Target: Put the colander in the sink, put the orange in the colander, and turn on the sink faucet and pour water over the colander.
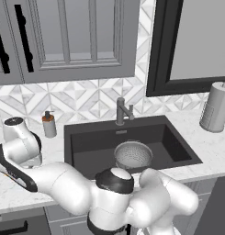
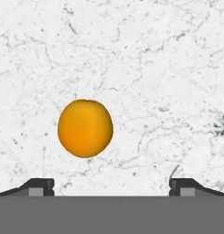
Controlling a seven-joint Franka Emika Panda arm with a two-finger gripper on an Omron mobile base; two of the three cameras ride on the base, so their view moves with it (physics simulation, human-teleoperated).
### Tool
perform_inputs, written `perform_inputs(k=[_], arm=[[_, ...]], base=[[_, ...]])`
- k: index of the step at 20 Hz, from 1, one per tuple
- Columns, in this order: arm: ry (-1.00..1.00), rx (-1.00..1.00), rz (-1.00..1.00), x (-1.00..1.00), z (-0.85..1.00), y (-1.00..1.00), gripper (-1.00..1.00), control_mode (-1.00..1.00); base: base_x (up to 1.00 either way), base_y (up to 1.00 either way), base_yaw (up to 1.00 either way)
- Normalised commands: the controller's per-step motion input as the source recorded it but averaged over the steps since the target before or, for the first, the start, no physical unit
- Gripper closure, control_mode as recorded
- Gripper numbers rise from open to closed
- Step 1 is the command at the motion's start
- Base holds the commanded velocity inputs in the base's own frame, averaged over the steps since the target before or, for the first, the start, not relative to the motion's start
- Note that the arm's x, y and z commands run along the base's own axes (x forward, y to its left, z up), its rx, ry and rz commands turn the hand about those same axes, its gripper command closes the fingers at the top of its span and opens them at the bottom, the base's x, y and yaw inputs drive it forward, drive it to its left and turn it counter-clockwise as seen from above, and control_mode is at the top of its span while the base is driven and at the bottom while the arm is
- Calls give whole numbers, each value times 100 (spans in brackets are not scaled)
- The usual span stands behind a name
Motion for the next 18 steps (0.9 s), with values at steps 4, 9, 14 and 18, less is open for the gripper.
perform_inputs(k=[4, 9, 14, 18], arm=[[0, 0, 0, 3, -33, 4, -100, -100], [0, 1, 0, 13, -29, 5, -100, -100], [2, 13, 0, 20, -19, 17, -100, -100], [0, 11, 0, 24, -7, 25, -100, -100]], base=[[0, 0, 0], [0, 0, 0], [0, 0, 0], [0, 0, 0]])
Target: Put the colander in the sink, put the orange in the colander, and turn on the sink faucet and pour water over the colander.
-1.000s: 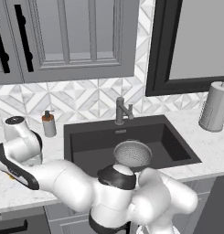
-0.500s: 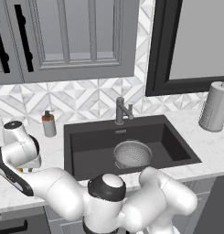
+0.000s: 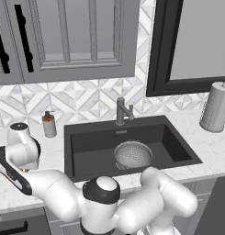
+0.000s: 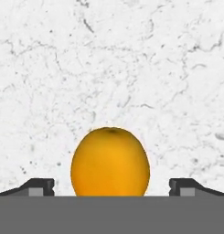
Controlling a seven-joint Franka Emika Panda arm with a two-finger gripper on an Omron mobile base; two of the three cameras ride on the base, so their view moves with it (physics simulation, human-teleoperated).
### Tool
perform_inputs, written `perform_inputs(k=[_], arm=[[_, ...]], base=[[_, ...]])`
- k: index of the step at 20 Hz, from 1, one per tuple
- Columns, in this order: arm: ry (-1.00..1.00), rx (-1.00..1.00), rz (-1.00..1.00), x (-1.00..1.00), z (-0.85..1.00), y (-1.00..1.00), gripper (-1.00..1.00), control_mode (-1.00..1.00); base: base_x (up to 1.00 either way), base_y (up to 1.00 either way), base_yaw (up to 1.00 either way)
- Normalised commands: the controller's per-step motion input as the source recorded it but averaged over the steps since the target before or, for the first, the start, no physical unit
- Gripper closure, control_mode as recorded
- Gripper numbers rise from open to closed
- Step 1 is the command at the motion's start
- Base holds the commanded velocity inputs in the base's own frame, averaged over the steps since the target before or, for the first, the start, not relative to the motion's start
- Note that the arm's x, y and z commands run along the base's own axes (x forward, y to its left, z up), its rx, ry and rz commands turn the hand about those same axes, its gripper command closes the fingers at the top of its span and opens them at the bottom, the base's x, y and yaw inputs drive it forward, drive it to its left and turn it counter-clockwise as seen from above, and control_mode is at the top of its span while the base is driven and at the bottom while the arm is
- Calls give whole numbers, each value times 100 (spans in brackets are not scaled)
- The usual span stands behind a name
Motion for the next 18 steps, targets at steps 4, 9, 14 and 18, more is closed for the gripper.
perform_inputs(k=[4, 9, 14, 18], arm=[[0, 3, 0, 22, -15, 28, -100, -100], [5, 0, 0, 9, -15, 28, -100, -100], [13, 0, 0, 0, -18, 9, -100, -100], [17, 0, 0, 0, -23, 1, -100, -100]], base=[[0, 0, 0], [0, 0, 0], [0, 0, 0], [0, 0, 0]])
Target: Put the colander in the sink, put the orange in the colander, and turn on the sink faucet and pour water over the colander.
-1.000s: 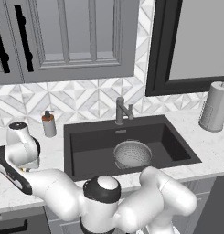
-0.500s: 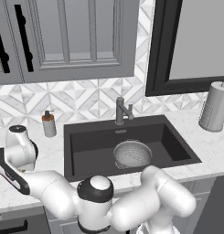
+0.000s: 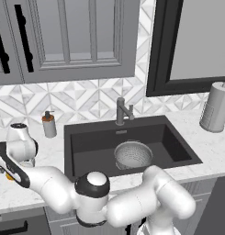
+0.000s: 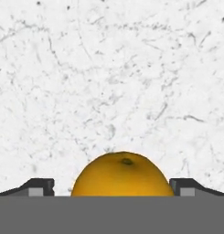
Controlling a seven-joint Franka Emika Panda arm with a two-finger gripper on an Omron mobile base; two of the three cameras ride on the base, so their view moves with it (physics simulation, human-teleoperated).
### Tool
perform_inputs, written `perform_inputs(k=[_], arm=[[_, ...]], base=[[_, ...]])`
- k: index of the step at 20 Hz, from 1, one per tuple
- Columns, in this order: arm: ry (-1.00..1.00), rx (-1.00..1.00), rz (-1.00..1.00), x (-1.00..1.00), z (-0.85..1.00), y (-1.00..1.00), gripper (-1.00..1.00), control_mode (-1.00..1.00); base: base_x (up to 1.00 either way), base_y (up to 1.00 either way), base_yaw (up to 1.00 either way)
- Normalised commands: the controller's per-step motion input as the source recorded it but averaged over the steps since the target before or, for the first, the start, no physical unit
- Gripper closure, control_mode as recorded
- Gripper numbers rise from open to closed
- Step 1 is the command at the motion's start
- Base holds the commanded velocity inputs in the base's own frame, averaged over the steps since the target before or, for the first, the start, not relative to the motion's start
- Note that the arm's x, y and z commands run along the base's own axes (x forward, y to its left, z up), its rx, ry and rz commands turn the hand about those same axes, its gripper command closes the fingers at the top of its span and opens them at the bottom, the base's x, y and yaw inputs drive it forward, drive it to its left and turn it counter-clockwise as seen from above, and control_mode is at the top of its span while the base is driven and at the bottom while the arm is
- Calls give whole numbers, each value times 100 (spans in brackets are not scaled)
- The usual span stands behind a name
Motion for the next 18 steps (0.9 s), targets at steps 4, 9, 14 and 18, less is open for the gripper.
perform_inputs(k=[4, 9, 14, 18], arm=[[14, -4, 0, -5, -31, 0, 100, -100], [2, -6, 0, -25, -15, -9, 100, -100], [-1, -2, 0, -18, 12, -41, 100, -100], [-7, 0, 0, -9, 20, -74, 100, -100]], base=[[0, 0, 0], [0, 0, 0], [0, 0, 0], [0, 0, 0]])
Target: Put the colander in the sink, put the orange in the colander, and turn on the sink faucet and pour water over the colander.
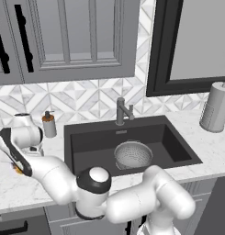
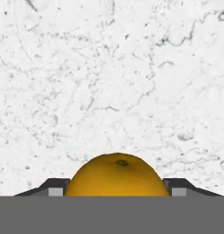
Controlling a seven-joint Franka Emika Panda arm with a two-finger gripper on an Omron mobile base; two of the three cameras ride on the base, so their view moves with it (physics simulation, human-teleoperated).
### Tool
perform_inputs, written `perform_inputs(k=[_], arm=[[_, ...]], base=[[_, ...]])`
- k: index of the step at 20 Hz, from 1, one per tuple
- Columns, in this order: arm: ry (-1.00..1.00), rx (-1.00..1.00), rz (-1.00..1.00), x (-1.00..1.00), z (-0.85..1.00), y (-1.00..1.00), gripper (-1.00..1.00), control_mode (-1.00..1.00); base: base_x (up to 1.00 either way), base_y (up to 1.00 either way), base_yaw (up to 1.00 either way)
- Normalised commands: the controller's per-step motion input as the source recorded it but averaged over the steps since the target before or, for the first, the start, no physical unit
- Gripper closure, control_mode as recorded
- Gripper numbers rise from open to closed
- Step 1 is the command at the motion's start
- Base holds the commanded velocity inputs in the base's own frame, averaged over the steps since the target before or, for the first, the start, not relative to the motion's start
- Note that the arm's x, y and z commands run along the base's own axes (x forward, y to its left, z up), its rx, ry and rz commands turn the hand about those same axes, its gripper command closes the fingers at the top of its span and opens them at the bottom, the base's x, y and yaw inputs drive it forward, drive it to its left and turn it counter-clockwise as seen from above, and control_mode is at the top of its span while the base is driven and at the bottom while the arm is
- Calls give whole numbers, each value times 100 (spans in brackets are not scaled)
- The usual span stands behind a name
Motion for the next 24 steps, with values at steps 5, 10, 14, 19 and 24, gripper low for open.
perform_inputs(k=[5, 10, 14, 19, 24], arm=[[-11, 0, 0, -5, 15, -93, 100, -100], [-3, 0, 0, -14, 23, -91, 100, -100], [0, 0, 2, -35, 28, -93, 100, -100], [0, 0, 10, -36, 22, -93, 100, -100], [-1, 0, 16, -27, 21, -91, 100, -100]], base=[[0, 0, 0], [0, 0, 0], [0, 0, 0], [0, 0, 0], [0, 0, 0]])
